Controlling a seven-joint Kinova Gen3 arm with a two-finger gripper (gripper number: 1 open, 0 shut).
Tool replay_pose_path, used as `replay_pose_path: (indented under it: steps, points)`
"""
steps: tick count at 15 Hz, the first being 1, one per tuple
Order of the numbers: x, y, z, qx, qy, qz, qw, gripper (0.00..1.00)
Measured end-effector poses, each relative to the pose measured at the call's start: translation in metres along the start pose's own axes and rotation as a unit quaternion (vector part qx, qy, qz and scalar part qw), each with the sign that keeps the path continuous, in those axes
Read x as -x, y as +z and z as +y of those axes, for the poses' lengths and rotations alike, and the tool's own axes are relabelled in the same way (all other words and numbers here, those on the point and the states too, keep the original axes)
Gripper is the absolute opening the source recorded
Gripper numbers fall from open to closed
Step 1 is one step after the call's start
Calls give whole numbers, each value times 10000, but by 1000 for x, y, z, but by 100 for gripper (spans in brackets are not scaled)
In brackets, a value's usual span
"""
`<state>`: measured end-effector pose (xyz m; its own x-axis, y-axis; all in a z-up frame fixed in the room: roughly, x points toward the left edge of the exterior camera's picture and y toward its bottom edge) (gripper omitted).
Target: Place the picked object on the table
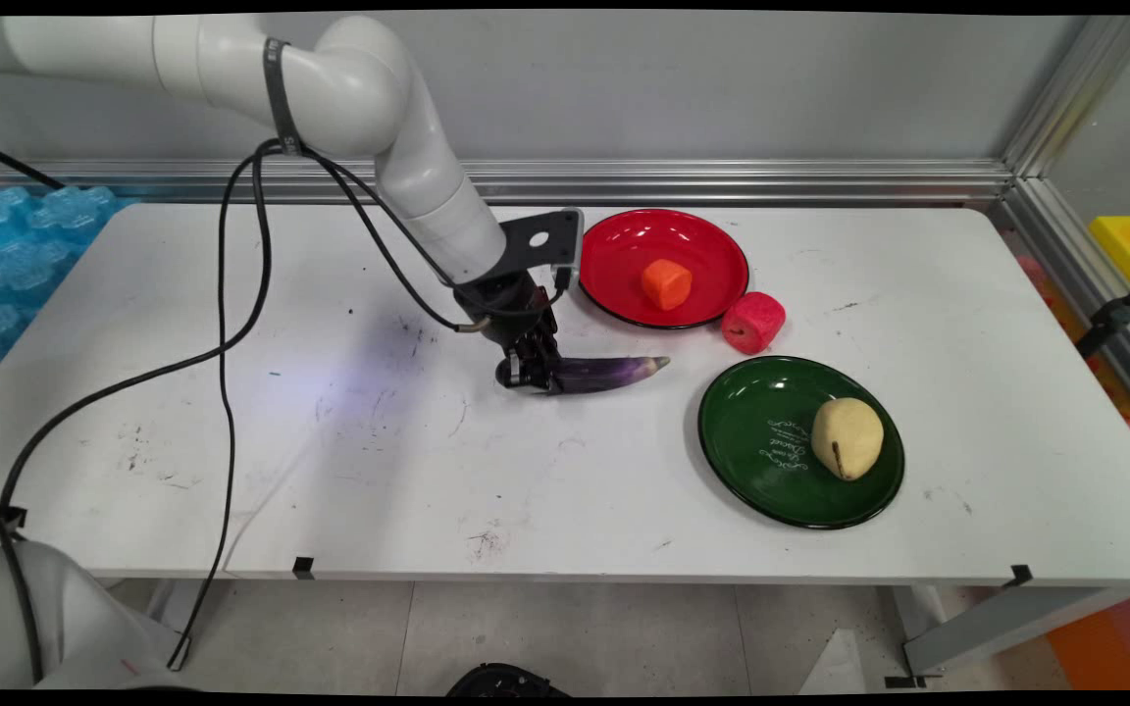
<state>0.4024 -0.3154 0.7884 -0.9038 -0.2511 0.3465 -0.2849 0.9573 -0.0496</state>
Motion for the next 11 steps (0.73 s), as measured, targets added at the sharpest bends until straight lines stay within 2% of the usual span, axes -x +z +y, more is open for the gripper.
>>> replay_pose_path:
  steps: [4, 5, 11]
  points:
    - [1, 7, 1, 47, 104, 12, 9999, 0]
    - [2, 8, 1, 59, 130, 15, 9999, 100]
    - [4, 3, 4, 111, 224, 69, 9997, 100]
